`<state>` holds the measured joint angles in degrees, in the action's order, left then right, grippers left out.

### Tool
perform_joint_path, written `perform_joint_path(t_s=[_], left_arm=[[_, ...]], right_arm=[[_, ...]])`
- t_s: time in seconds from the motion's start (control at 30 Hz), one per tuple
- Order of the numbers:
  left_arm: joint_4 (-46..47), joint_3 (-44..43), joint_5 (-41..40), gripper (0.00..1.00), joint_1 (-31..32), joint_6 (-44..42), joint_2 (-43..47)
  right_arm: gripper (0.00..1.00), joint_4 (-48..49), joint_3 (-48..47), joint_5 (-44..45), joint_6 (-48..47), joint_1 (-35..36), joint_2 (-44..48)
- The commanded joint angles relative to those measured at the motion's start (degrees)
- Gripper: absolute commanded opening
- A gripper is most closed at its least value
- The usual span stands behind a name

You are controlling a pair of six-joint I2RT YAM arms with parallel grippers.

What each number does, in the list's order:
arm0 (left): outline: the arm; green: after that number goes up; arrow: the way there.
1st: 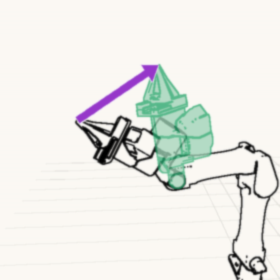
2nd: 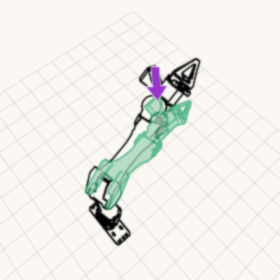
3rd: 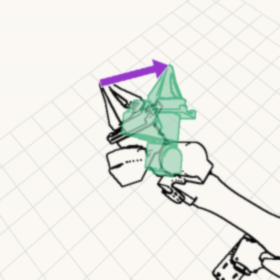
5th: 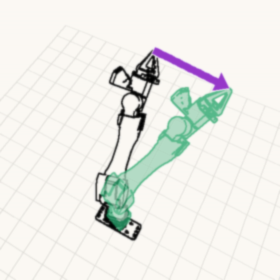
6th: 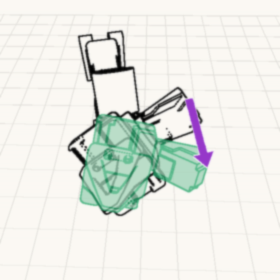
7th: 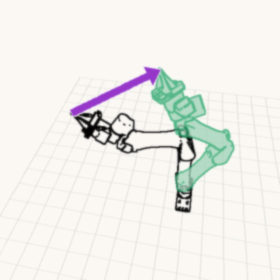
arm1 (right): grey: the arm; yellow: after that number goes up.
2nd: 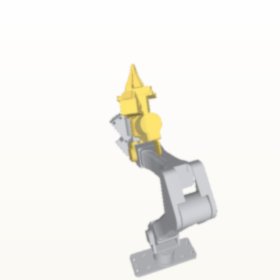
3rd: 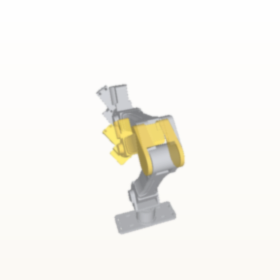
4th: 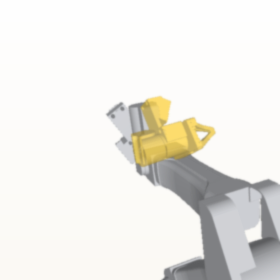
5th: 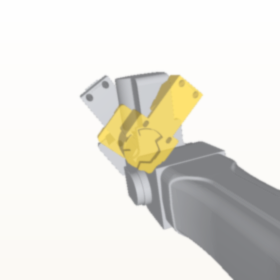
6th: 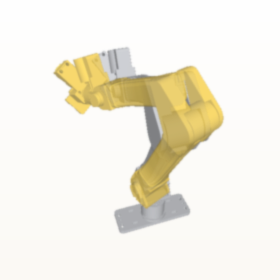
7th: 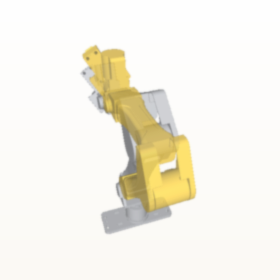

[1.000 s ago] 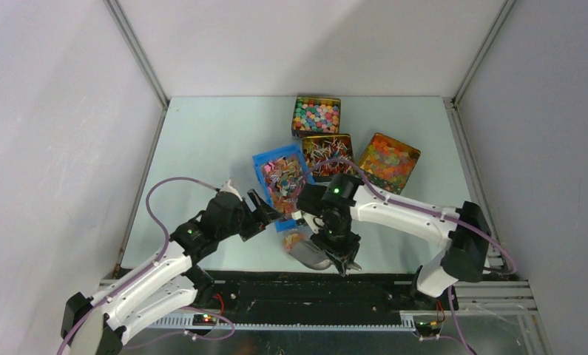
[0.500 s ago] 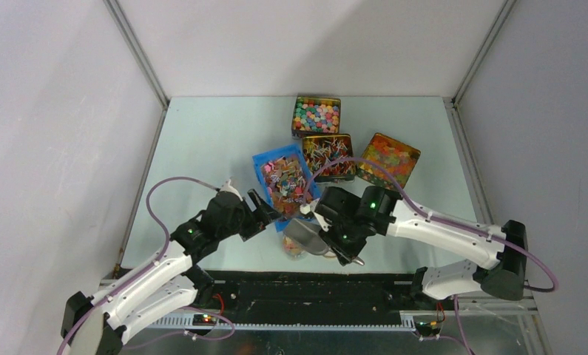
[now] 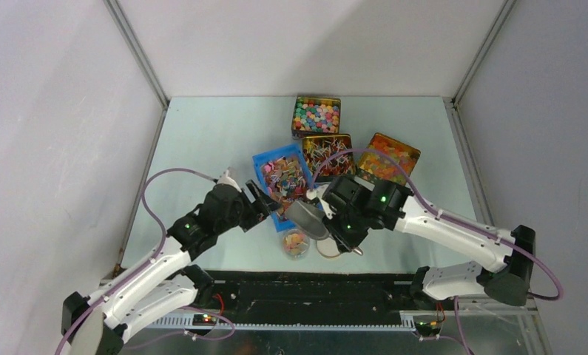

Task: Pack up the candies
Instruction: Adjust the storage box at the center of the board.

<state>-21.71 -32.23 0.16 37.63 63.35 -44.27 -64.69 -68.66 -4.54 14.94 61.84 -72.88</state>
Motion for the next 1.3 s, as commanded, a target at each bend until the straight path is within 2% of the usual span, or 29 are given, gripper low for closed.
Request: perform_joint_path(t_s=[0.0, 0.3, 0.43, 0.63, 0.87, 1.07, 1.27], left_arm=[[-0.24, -3.71, -1.12, 0.79, -0.9, -2.36, -2.82], [-5.48, -9.21, -1.56, 0.71, -3.63, -5.96, -8.71], [-6.52, -10.35, -0.67, 0.62, -6.09, -7.69, -12.11], [-6.58, -12.54, 2.32, 0.6, -8.64, -11.24, -16.92], [-8.53, -18.26, 2.04, 0.59, -9.67, -15.75, -24.4], [-10.97, -22.51, 1.46, 0.46, -9.77, -19.45, -29.38], [-12.88, -24.5, 0.68, 0.35, -9.77, -22.07, -31.67]], right_arm=[[0.0, -0.73, -6.08, -4.9, 0.58, -2.74, -3.38], [0.0, -10.64, -18.66, -7.89, 0.67, -5.72, -13.17], [0.0, -15.0, -24.27, -7.52, 1.36, -6.23, -17.24], [0.0, -20.23, -29.74, -8.34, 1.63, -7.5, -21.83], [0.0, -22.33, -30.69, -8.88, 1.57, -8.99, -25.5], [0.0, -23.99, -31.92, -8.39, 1.36, -9.64, -28.9], [0.0, -26.73, -37.87, -9.01, 1.06, -9.74, -33.08]])
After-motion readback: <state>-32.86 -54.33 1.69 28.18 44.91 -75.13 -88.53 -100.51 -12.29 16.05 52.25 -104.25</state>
